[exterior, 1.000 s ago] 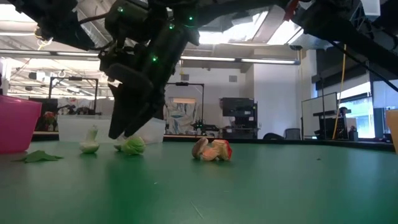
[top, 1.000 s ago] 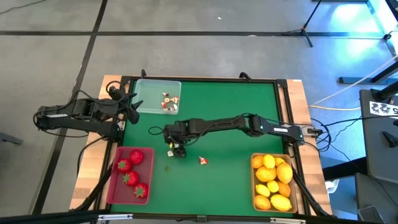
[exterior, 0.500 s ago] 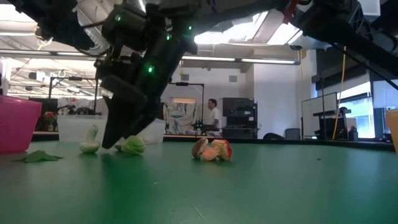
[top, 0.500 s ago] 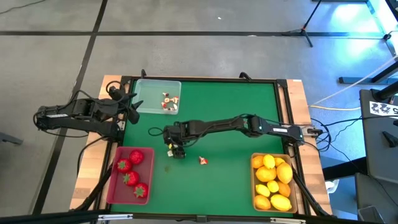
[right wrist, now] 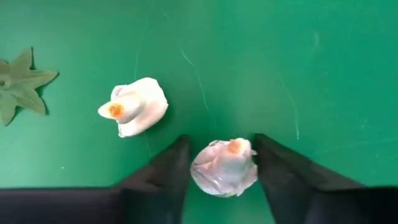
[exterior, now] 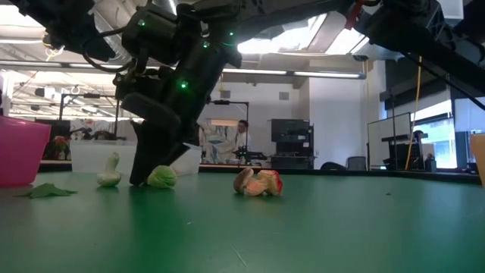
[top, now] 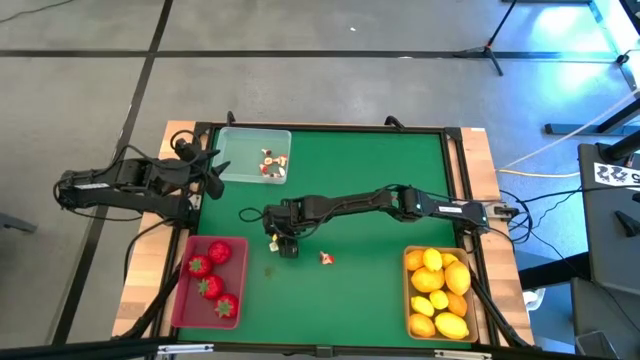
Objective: Sort produce into baskets
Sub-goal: Put the green mushroom into the transparent bin
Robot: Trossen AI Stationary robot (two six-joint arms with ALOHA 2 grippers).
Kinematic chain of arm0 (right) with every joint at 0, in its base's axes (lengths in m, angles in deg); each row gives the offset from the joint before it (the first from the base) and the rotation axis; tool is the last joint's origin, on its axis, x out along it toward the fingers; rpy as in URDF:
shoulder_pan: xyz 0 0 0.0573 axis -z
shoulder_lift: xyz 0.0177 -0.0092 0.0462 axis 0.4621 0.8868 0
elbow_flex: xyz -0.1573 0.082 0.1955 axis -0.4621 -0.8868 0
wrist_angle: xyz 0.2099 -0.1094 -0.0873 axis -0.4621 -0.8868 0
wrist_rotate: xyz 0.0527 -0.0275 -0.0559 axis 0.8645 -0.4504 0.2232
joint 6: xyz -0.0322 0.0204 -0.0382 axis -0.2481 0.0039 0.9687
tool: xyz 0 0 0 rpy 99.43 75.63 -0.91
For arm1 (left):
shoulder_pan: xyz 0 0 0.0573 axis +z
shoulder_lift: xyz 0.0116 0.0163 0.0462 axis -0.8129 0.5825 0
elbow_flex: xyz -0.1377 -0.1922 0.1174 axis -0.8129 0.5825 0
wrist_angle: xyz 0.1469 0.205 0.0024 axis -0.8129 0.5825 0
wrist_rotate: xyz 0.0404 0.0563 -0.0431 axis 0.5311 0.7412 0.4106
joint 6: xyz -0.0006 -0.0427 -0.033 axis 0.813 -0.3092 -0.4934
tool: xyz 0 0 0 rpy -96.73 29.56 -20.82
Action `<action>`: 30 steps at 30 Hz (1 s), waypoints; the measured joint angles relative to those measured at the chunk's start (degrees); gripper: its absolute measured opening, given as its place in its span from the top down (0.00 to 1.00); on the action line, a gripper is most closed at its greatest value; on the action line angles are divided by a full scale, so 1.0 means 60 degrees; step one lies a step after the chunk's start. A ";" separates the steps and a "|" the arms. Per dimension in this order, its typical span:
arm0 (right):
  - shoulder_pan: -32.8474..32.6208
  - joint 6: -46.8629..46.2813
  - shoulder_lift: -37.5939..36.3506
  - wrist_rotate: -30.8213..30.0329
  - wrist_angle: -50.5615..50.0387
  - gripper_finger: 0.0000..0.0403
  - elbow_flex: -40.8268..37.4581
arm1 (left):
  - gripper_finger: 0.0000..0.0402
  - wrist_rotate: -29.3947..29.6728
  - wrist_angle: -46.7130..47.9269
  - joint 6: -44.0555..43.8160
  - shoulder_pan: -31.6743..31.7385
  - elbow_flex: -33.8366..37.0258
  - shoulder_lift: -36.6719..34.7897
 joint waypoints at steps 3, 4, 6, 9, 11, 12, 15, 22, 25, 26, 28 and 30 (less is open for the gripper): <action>0.0004 0.0005 0.0000 0.0003 -0.0020 0.68 -0.0004 | 0.48 0.0000 0.0000 0.0000 0.0004 0.0000 0.0002; 0.0004 0.0014 0.0000 -0.0003 -0.0023 0.72 -0.0004 | 0.48 -0.0002 0.0001 0.0000 0.0001 0.0000 0.0000; 0.0005 0.0040 0.0005 -0.0019 -0.0089 0.79 0.0076 | 0.48 0.0000 0.0000 0.0000 0.0002 0.0000 0.0004; 0.0011 0.0233 0.0031 -0.0030 -0.0174 0.87 0.0232 | 0.48 -0.0004 0.0000 0.0000 0.0002 0.0000 0.0004; 0.0011 0.0348 0.0050 -0.0030 -0.0260 0.91 0.0356 | 0.48 -0.0004 0.0000 0.0000 0.0004 0.0000 0.0003; 0.0014 0.0454 0.0045 -0.0030 -0.0245 0.92 0.0357 | 0.48 0.0000 0.0000 0.0000 0.0000 0.0000 0.0000; 0.0025 0.0654 -0.0082 -0.0220 -0.0274 0.93 0.0324 | 0.48 0.0000 0.0001 0.0000 0.0002 0.0000 0.0000; 0.0249 0.1471 -0.0609 -0.1150 -0.0130 0.91 0.0331 | 0.48 0.0000 0.0001 0.0000 0.0002 0.0000 0.0000; 0.0616 0.1764 -0.0776 -0.1219 0.0146 0.91 0.0335 | 0.48 0.0000 0.0000 0.0000 0.0002 0.0000 0.0000; 0.0755 0.1851 -0.0842 -0.1232 0.0374 0.91 0.0335 | 0.48 0.0000 0.0004 0.0000 0.0000 0.0000 0.0001; 0.1071 0.1988 -0.1007 -0.1228 0.1008 0.91 0.0343 | 0.48 0.0000 0.0002 0.0000 0.0000 0.0000 0.0004; 0.1426 0.1985 -0.1045 -0.1225 0.1942 0.91 0.0382 | 0.48 0.0000 0.0000 0.0000 0.0004 0.0000 0.0000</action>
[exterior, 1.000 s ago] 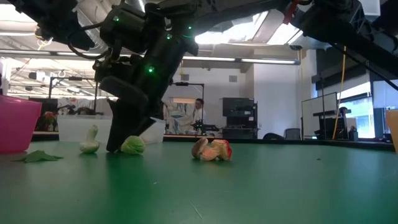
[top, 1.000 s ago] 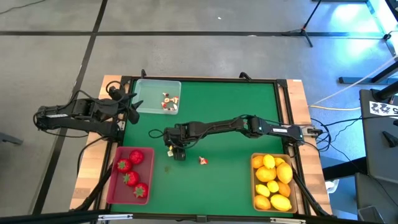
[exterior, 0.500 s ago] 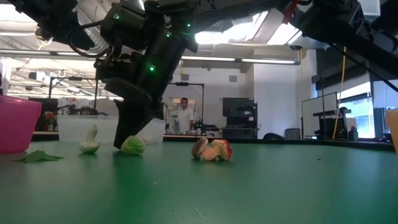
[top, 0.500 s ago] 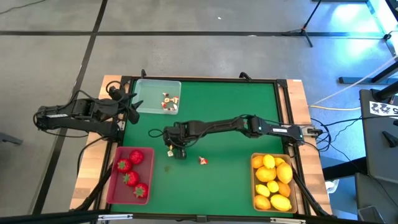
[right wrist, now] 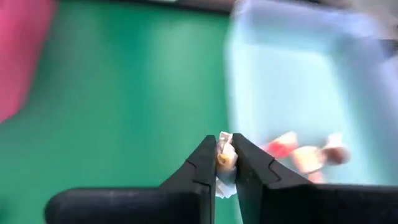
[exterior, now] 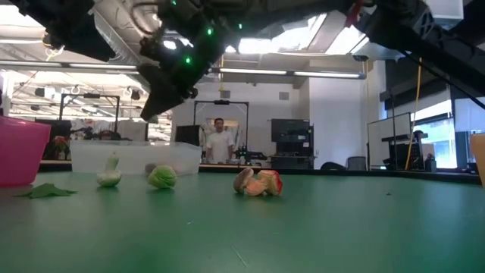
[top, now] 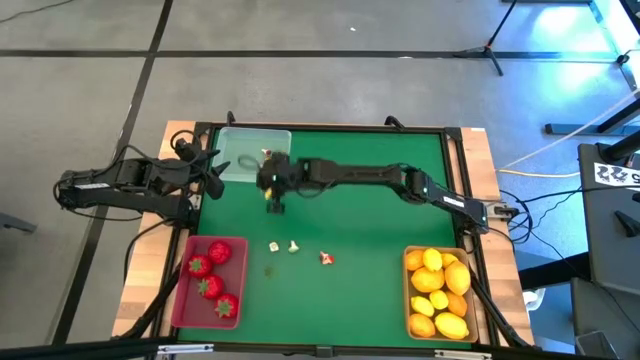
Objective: Sort produce into baskets
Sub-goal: Put the green mushroom into the transparent bin
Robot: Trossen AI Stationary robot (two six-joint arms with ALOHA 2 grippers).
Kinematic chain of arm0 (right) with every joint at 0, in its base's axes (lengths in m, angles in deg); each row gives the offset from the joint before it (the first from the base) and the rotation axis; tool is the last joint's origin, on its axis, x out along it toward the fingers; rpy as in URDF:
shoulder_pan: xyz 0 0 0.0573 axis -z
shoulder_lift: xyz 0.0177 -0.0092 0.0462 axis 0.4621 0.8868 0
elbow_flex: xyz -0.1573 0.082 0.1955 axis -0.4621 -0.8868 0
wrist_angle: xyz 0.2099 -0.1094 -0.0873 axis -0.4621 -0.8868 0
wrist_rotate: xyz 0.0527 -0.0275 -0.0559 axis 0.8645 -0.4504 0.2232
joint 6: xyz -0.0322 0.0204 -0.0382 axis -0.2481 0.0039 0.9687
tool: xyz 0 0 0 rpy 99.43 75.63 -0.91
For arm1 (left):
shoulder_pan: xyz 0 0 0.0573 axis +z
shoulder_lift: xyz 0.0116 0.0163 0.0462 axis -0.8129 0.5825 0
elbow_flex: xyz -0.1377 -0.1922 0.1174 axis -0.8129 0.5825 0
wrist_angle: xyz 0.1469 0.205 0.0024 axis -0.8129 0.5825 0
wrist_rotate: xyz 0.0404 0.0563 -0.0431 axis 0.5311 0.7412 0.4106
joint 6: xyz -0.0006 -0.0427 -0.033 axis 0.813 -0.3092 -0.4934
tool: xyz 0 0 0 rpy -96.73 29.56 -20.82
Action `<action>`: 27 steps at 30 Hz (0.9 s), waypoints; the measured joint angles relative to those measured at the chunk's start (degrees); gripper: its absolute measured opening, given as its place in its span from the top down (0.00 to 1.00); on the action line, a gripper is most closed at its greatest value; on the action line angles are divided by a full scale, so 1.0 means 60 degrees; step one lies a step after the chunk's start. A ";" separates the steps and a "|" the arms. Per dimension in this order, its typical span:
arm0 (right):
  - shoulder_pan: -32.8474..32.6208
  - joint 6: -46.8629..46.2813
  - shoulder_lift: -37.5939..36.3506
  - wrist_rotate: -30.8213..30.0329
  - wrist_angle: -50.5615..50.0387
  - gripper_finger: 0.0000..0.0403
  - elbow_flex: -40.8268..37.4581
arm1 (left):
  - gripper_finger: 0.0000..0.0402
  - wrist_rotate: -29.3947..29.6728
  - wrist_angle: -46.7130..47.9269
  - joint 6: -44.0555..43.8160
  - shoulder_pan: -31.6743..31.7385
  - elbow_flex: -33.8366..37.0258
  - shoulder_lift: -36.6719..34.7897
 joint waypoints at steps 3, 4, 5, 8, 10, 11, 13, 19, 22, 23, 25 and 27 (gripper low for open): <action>0.0507 -0.0029 0.0025 -0.0004 0.1050 0.91 -0.0021 | 0.48 0.0000 0.0000 0.0000 -0.0003 0.0000 0.0000; 0.0650 -0.0031 0.0029 -0.0004 0.1318 0.91 -0.0025 | 0.48 0.0000 0.0004 0.0001 -0.0004 0.0000 0.0003; 0.0796 -0.0031 0.0029 -0.0004 0.1532 0.91 -0.0023 | 0.48 0.0000 0.0000 0.0000 -0.0001 0.0000 0.0001; 0.1165 -0.0220 0.0029 -0.0018 0.1782 0.91 -0.0018 | 0.48 0.0000 0.0004 0.0000 -0.0001 0.0000 0.0004; 0.1374 -0.0513 0.0029 0.0121 0.1719 0.88 -0.0021 | 0.48 0.0000 0.0000 0.0000 0.0000 0.0000 0.0000; 0.1464 -0.0690 0.0029 0.0391 0.1660 0.85 -0.0021 | 0.48 0.0000 0.0003 0.0000 0.0000 0.0000 0.0003; 0.1618 -0.0924 0.0029 0.1037 0.1567 0.76 -0.0021 | 0.48 0.0000 0.0000 0.0000 -0.0004 0.0000 0.0000; 0.1726 -0.1134 0.0029 0.0632 0.1396 0.42 -0.0021 | 0.48 0.0000 0.0000 0.0000 0.0000 0.0000 0.0000; 0.1723 -0.1226 0.0029 0.0477 0.1343 0.31 -0.0021 | 0.48 0.0000 0.0000 0.0000 0.0000 0.0000 0.0000; 0.1715 -0.1246 0.0027 0.0610 0.1209 0.28 -0.0018 | 0.48 0.0000 0.0000 0.0000 0.0000 0.0000 0.0000; 0.1675 -0.1248 -0.0081 0.1358 0.0567 0.26 -0.0021 | 0.48 0.0000 0.0003 0.0000 -0.0003 0.0000 0.0001; 0.1554 -0.1242 -0.0269 0.2177 0.0039 0.26 -0.0021 | 0.48 0.0000 0.0000 0.0000 0.0000 0.0000 0.0002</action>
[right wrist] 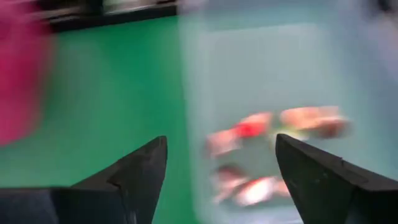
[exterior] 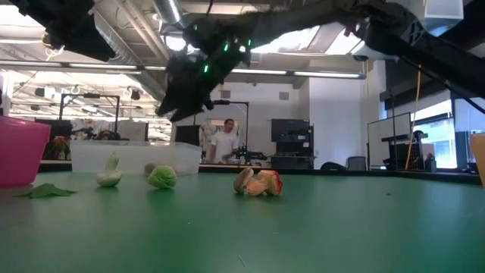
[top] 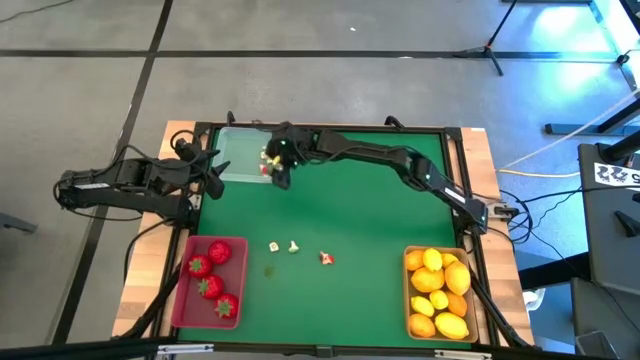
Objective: Sort produce into baskets
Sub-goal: Put the green mushroom into the transparent bin
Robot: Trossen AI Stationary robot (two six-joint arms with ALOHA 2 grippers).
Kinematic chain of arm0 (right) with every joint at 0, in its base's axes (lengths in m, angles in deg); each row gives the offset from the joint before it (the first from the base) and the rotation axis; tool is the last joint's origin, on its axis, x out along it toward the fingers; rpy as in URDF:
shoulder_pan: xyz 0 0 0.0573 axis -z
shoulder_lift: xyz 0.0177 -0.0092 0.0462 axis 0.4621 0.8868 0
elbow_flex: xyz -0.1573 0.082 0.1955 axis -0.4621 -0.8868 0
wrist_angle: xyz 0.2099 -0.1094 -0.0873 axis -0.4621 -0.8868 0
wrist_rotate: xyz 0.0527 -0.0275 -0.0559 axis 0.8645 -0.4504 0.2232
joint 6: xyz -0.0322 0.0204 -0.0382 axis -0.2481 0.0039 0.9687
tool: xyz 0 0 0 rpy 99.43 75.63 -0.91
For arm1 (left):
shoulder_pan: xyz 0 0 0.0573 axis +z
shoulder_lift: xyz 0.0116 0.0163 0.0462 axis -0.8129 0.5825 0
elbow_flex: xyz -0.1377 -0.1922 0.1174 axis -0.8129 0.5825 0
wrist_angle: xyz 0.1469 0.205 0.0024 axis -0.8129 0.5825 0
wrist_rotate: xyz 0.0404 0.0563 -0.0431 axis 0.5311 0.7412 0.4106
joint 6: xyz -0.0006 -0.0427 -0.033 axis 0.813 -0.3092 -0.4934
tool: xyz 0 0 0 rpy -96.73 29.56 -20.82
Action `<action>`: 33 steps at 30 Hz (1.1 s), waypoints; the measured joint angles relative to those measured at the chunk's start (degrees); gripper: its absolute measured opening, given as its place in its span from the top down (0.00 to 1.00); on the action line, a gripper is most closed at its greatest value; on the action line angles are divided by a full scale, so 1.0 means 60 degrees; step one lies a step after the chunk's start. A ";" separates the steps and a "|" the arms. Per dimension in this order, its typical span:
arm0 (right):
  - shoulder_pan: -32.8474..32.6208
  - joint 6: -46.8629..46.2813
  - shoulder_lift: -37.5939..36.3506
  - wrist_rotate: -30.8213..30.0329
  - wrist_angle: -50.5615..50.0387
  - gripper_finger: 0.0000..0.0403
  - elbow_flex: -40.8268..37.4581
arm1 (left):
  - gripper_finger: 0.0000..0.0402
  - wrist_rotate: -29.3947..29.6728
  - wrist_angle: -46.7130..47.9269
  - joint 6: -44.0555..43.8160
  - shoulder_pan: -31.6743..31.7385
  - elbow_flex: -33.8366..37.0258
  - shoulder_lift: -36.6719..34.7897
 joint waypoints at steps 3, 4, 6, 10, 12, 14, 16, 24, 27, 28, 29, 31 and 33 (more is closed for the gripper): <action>-0.0403 0.0339 -0.0447 0.1509 -0.1059 0.29 0.0007 | 0.48 0.0002 0.0001 0.0000 0.0000 0.0000 -0.0002; -0.0585 0.0450 -0.0559 0.1930 -0.1398 0.30 0.0022 | 0.48 0.0000 0.0006 0.0000 -0.0003 0.0000 -0.0001; -0.0993 0.0629 -0.0743 0.2586 -0.2161 0.32 0.0022 | 0.48 0.0000 0.0004 0.0000 0.0000 0.0000 -0.0002; -0.2048 0.1045 -0.0900 0.2884 -0.3574 0.33 0.0015 | 0.48 0.0000 0.0049 -0.0102 -0.0002 0.0000 0.0000; -0.2592 0.1239 -0.0866 0.2516 -0.4259 0.34 0.0015 | 0.48 0.0000 0.0062 -0.0170 -0.0002 0.0000 -0.0002; -0.3083 0.1269 -0.0672 0.1977 -0.4546 0.34 0.0015 | 0.48 0.0000 0.0062 -0.0175 0.0000 0.0000 -0.0002; -0.3477 0.1276 -0.0438 0.1343 -0.4617 0.34 -0.0003 | 0.48 0.0000 0.0066 -0.0175 -0.0002 0.0000 -0.0002; -0.3841 0.1130 0.0181 -0.0797 -0.3842 0.34 0.0003 | 0.48 0.0000 0.0107 -0.0237 -0.0001 0.0000 -0.0002; -0.3690 0.0709 0.0423 -0.0373 -0.3755 0.34 0.0000 | 0.48 0.0000 0.0203 -0.0391 0.0000 0.0000 -0.0002; -0.3676 0.0637 0.0501 -0.0222 -0.3737 0.34 0.0003 | 0.48 0.0000 0.0201 -0.0412 0.0000 0.0000 -0.0002; -0.3633 0.0581 0.0587 -0.0179 -0.3754 0.34 0.0004 | 0.48 0.0000 0.0208 -0.0423 0.0000 0.0000 -0.0002; -0.3586 0.0573 0.0775 -0.0157 -0.3822 0.34 0.0004 | 0.48 -0.0001 0.0207 -0.0426 -0.0004 0.0000 -0.0002; -0.3571 0.0525 0.0932 -0.0095 -0.3948 0.34 0.0000 | 0.48 0.0000 0.0206 -0.0426 -0.0002 0.0000 -0.0002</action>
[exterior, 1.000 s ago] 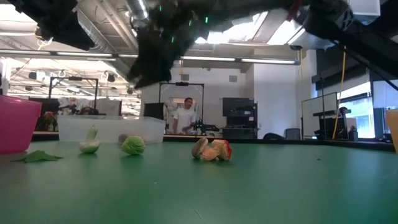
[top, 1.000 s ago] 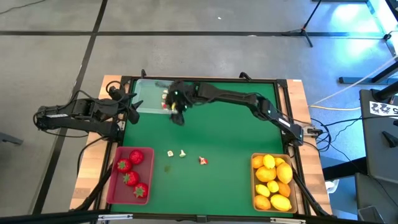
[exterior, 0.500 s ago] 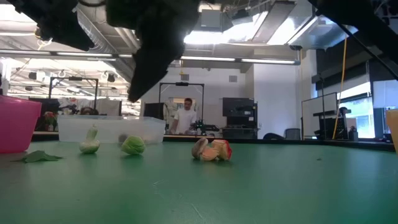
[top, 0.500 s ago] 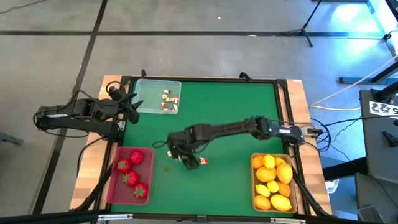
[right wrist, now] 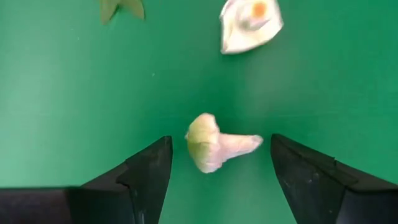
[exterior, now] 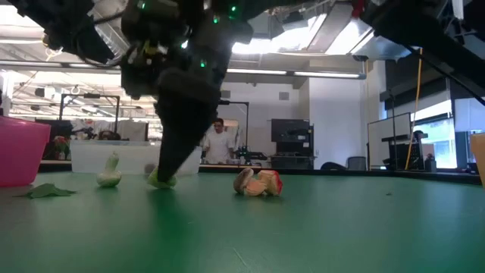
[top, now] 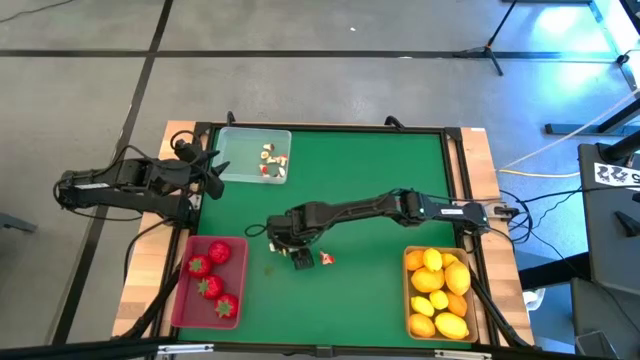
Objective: Sort produce into baskets
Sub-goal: Put the green mushroom into the transparent bin
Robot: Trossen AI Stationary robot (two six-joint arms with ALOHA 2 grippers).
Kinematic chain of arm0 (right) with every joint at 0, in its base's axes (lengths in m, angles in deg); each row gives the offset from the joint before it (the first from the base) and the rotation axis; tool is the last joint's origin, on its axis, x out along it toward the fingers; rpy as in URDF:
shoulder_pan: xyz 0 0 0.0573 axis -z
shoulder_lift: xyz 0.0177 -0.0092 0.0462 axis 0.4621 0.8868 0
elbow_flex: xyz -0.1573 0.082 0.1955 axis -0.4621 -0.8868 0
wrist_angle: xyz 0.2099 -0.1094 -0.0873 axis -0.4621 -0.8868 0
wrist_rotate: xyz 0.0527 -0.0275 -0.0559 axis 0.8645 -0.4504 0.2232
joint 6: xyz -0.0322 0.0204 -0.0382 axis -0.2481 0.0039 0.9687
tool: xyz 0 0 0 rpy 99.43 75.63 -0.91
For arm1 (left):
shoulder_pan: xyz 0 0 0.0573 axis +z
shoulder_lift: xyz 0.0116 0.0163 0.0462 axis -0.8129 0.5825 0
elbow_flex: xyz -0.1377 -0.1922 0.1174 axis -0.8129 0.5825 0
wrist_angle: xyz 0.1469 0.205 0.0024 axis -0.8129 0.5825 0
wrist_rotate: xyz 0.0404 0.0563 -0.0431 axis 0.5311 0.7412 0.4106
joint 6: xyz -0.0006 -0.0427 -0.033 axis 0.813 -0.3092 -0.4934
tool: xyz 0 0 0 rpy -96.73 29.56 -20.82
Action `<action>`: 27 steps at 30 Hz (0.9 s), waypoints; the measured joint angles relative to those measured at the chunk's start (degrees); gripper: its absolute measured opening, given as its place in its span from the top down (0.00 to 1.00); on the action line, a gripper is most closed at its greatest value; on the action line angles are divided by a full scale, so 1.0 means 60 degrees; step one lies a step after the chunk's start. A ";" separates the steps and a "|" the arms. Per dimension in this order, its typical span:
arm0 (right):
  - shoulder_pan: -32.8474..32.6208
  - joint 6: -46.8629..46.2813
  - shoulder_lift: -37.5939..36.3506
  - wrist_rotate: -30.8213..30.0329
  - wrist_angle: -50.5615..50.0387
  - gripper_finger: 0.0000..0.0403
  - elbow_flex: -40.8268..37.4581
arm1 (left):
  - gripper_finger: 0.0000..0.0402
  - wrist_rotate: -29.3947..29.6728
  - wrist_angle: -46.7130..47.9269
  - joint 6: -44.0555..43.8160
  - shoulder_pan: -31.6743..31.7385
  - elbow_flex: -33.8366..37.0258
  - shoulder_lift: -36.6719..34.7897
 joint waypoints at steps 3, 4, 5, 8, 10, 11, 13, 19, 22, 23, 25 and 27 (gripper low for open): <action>0.0000 -0.0017 0.0150 0.0078 -0.0109 0.34 0.0004 | 0.48 0.0000 0.0002 0.0000 -0.0002 0.0000 0.0000; 0.0000 -0.0021 0.0156 0.0041 -0.0101 0.34 0.0004 | 0.48 0.0000 -0.0002 0.0000 0.0002 0.0000 0.0000; 0.0000 -0.0017 0.0156 -0.0017 -0.0085 0.34 0.0004 | 0.48 -0.0003 0.0002 0.0000 0.0001 0.0000 0.0000; -0.0006 -0.0024 0.0167 -0.0382 -0.0028 0.35 0.0004 | 0.48 -0.0001 0.0002 0.0000 0.0002 0.0000 0.0004; -0.0015 -0.0019 0.0167 -0.0494 0.0025 0.36 0.0004 | 0.48 -0.0002 0.0002 0.0000 0.0000 0.0000 0.0000; -0.0013 -0.0020 0.0167 -0.0492 0.0081 0.37 0.0004 | 0.48 0.0000 -0.0001 0.0000 0.0001 0.0000 0.0000; -0.0007 -0.0017 0.0167 -0.0476 0.0141 0.39 0.0004 | 0.48 0.0000 -0.0002 0.0000 -0.0001 0.0000 0.0002; -0.0015 -0.0021 0.0167 -0.0472 0.0154 0.48 0.0004 | 0.48 0.0000 0.0002 0.0000 0.0000 0.0000 0.0001; -0.0015 -0.0017 0.0167 -0.0472 0.0139 0.53 0.0004 | 0.48 0.0000 0.0000 0.0000 0.0000 0.0000 0.0000; -0.0015 -0.0017 0.0167 -0.0472 0.0136 0.55 0.0004 | 0.48 0.0000 0.0002 0.0000 -0.0001 0.0000 0.0004; -0.0015 -0.0017 0.0167 -0.0471 0.0134 0.58 0.0004 | 0.48 0.0000 0.0002 0.0000 0.0002 0.0000 0.0002; -0.0015 -0.0017 0.0167 -0.0469 0.0132 0.61 0.0004 | 0.48 0.0000 0.0002 0.0000 0.0001 0.0000 0.0000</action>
